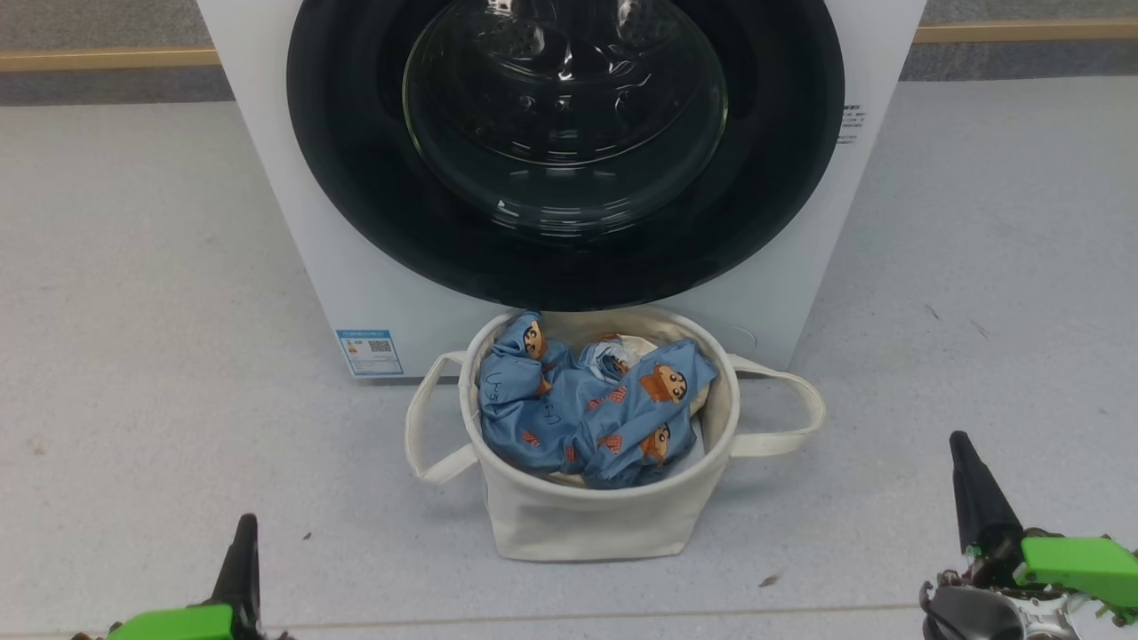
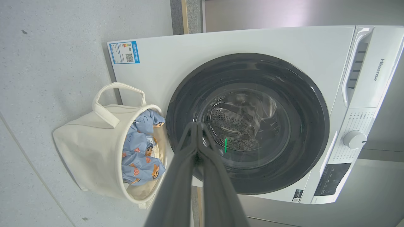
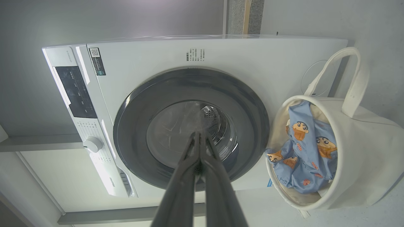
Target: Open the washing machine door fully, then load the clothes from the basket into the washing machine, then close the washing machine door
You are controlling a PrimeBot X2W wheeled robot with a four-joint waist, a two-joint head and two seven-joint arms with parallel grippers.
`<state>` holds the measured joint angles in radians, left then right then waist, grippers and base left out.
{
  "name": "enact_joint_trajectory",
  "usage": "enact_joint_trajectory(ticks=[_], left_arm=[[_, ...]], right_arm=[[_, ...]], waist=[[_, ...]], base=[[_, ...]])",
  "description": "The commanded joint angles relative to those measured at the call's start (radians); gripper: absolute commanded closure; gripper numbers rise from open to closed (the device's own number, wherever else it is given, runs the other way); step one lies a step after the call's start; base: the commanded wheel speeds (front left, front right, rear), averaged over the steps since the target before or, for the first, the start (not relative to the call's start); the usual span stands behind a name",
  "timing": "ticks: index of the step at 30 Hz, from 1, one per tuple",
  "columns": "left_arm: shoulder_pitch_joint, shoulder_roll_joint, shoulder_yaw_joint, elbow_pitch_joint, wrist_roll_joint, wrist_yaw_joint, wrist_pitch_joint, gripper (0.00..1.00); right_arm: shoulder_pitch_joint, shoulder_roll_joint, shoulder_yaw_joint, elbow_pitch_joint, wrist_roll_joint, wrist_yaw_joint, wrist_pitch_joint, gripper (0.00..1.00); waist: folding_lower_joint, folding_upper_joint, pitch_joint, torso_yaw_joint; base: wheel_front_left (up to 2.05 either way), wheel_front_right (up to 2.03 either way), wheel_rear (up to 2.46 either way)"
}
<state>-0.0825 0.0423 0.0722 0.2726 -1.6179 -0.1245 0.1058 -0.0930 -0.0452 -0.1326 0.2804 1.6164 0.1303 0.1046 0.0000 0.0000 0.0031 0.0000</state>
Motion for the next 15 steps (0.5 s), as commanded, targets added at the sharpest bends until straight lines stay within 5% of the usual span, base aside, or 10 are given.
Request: enact_joint_trajectory(ticks=[1, 15], left_arm=[[-0.025, 0.009, 0.041, -0.028, 0.009, -0.006, 0.007, 1.00], [-0.025, 0.009, 0.041, -0.028, 0.009, -0.006, 0.007, 1.00]], right_arm=[[-0.015, -0.006, 0.019, -0.036, -0.007, 0.000, 0.008, 1.00], [-0.015, -0.006, 0.019, -0.036, -0.008, 0.000, 0.009, 1.00]], waist=[[0.0001, 0.0000, 0.000, 0.000], [0.0001, 0.0000, 0.000, 0.000]], base=[[0.00, 0.00, 0.00], [0.00, 0.00, 0.00]])
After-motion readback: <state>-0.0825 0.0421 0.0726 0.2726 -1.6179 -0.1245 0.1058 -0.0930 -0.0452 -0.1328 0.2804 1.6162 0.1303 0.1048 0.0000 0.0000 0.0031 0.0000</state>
